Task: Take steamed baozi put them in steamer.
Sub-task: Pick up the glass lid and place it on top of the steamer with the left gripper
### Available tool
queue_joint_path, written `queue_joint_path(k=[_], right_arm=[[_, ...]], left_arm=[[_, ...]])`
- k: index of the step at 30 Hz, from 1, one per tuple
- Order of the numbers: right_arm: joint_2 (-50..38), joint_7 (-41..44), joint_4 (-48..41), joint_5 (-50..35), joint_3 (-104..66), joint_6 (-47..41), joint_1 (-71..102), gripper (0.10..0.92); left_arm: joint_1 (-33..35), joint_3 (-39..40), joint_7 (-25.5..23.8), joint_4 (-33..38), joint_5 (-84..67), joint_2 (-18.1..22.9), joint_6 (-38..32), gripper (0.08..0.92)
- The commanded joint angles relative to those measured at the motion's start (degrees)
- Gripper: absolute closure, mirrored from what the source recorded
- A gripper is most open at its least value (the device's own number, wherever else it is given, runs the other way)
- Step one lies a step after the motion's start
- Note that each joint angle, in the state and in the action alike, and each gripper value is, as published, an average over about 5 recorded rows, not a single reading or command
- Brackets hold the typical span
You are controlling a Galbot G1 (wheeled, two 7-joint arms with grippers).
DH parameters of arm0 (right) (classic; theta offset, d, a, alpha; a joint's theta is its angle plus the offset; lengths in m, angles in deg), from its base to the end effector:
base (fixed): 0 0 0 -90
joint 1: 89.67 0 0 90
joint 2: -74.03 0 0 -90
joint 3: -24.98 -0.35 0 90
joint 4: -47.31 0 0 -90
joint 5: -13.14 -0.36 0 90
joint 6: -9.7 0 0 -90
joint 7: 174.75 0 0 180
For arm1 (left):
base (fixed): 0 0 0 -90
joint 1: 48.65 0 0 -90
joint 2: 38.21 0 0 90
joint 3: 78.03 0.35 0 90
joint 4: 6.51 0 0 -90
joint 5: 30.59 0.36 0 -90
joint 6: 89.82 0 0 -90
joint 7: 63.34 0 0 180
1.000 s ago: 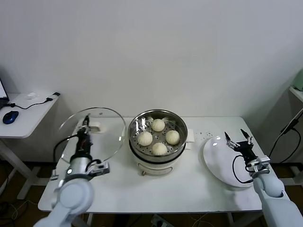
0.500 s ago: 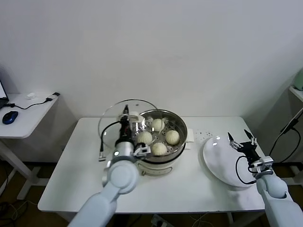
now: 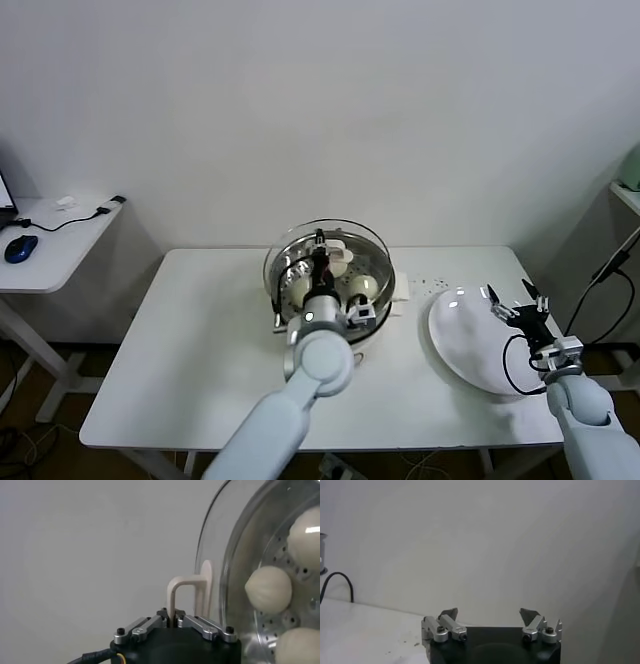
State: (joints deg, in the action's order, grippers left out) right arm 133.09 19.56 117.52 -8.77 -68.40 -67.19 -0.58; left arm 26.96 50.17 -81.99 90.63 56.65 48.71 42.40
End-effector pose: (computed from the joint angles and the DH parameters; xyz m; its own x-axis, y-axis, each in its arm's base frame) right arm 0.3444 -0.2597 -0.3891 -0.9964 -0.0551 0.0649 -0.0648 0.9855 -0.1571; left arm 0.3506 -0.2042 -0.2370 -0.9990 -0.0441 0.0102 0.0067 0.0795 0.9968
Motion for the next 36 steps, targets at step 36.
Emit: queue_joint_path(k=[36], right_arm=[[0.4, 0.2, -0.3, 1.5, -0.4, 0.1, -0.3, 0.203]], left_arm=[[-0.5, 0.1, 1.6, -8.7, 2.8, 3.9, 2.8, 0.849]])
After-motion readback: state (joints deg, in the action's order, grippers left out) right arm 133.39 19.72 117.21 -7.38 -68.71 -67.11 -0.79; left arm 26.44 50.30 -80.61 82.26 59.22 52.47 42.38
